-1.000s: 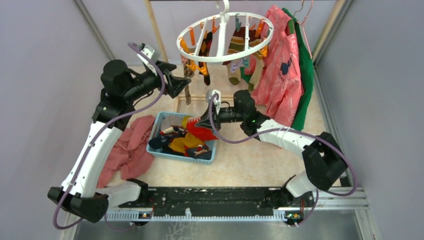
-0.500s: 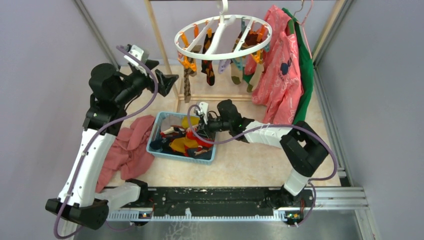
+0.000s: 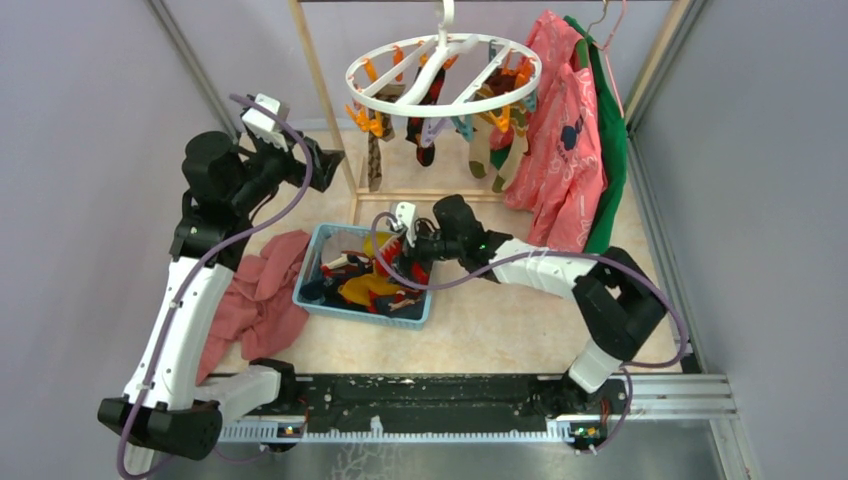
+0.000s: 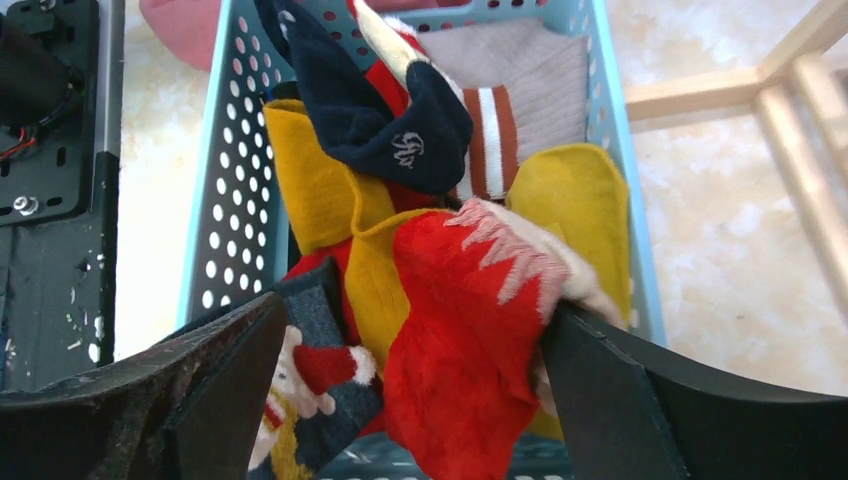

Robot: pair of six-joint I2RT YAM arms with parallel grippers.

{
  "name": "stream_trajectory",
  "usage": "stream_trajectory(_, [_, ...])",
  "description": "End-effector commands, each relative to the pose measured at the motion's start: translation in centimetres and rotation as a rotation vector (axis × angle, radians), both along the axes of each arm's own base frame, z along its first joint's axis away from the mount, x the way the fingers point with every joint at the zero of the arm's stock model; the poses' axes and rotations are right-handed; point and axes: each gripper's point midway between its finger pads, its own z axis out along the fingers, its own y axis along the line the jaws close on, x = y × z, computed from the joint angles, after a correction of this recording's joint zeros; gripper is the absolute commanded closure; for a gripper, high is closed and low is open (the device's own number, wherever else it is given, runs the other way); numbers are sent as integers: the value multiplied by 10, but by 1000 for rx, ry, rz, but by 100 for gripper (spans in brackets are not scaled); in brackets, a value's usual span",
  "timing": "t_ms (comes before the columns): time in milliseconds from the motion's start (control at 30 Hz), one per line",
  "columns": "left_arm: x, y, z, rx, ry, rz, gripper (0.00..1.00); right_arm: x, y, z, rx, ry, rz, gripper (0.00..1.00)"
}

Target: Remove the socks clipped to the hanger

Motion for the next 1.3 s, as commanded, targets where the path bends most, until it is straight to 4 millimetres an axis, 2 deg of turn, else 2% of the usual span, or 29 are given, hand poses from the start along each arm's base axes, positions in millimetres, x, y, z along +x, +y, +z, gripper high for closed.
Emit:
stream_trajectory(0, [0,3,10,-27,-33,8,1,-4,0,86,102,-228,61,3])
stream_trajectory(167, [3,4,11,-35,-31,9,1,-6,-26,127,119,-319,93,2])
stream_trajectory(267, [4,4,9,-37,-27,11,1,1,-47,155,157,-362,43,2])
stream_trajectory(400, [8,5,11,-41,-31,16,1,4,-85,175,141,-472,-76,2])
stream_trajectory(433, [9,5,12,-41,-34,17,1,7,-92,171,120,-492,-113,2])
stream_trajectory(600, [13,1,16,-48,-34,1,1,24,-151,183,126,-546,-391,2])
stream_trajectory(733, [16,-1,11,-48,-27,-6,1,49,-200,183,209,-445,-623,3])
stream_trajectory(867, [18,0,9,-47,-25,1,1,67,-218,178,203,-431,-755,5])
stream_trajectory(1133, [13,0,3,-47,-22,-6,1,124,-251,199,218,-450,-1040,8])
stream_trajectory(1267, [9,-3,3,-72,-11,-22,1,144,-264,212,220,-516,-1120,9])
